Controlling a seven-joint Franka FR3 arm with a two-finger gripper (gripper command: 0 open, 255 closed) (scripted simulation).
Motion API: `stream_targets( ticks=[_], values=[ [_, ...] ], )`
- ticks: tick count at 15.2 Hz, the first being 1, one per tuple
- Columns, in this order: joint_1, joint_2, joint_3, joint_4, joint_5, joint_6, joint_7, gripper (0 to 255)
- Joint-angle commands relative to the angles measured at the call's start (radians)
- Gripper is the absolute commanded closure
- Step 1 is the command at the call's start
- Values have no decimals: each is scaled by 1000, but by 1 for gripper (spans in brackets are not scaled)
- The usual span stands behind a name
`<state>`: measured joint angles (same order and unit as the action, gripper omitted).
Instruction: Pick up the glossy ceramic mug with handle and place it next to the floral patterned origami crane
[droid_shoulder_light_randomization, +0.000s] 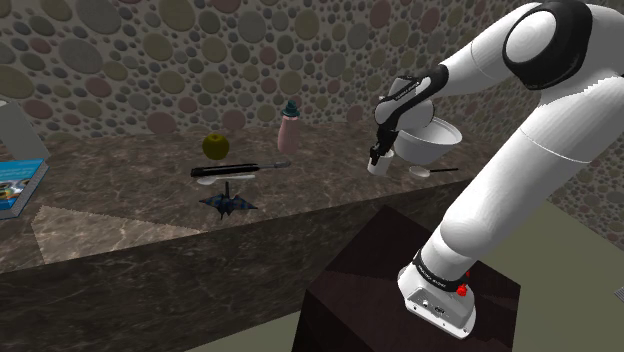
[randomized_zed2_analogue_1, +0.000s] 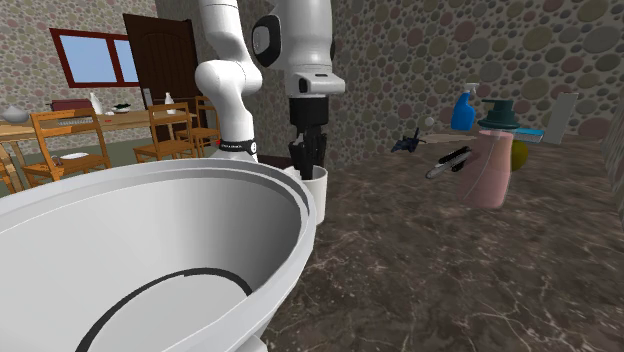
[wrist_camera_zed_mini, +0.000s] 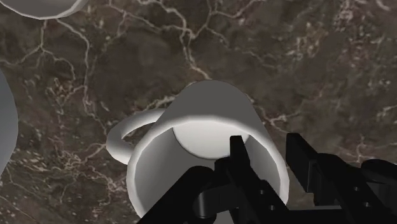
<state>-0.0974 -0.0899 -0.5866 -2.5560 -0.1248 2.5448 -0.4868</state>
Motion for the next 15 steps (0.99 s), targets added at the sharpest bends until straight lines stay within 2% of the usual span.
stream_targets(
  ticks=[1, 8, 15],
  values=[
    [0, 0, 0, 0, 0, 0, 0, 255],
    [0, 0, 0, 0, 0, 0, 0, 255],
    [-14, -91, 17, 30, -57, -112, 41, 255]
  ],
)
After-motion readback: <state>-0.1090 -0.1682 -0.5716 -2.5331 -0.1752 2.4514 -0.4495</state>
